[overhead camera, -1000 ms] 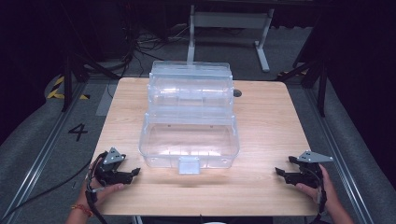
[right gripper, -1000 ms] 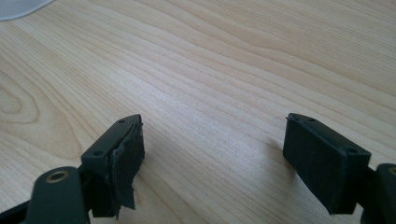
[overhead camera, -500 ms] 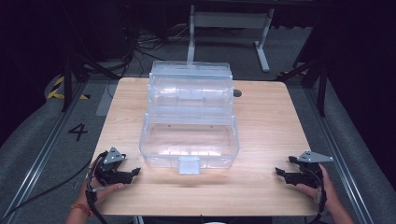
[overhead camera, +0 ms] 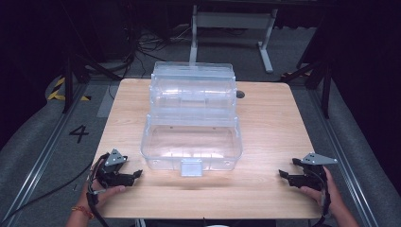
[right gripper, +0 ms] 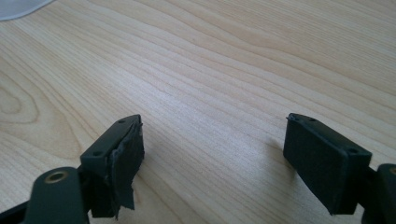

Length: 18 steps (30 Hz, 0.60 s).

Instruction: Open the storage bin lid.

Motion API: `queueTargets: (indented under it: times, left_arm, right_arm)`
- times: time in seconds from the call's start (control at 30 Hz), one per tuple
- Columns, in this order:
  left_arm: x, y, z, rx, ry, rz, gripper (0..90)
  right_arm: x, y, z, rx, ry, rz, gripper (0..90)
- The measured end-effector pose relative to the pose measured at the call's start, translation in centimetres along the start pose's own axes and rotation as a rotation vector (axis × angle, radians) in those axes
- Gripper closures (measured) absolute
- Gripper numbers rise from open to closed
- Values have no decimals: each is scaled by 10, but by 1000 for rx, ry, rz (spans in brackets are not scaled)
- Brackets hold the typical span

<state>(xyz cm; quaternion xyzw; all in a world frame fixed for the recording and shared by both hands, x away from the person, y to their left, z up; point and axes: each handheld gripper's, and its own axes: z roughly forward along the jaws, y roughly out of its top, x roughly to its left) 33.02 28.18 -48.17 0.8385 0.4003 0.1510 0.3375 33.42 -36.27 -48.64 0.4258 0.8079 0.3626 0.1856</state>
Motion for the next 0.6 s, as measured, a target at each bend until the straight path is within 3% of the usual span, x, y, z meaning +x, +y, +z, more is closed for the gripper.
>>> queueTargets:
  times: [0.43,0.6]
  left_arm:
    - [0,0,0,0,2,-2,180]
    - [1,1,0,-4,7,15,179]
  right_arm:
    - [-1,2,3,4,5,-9,187]
    - [-1,4,5,6,6,-11,178]
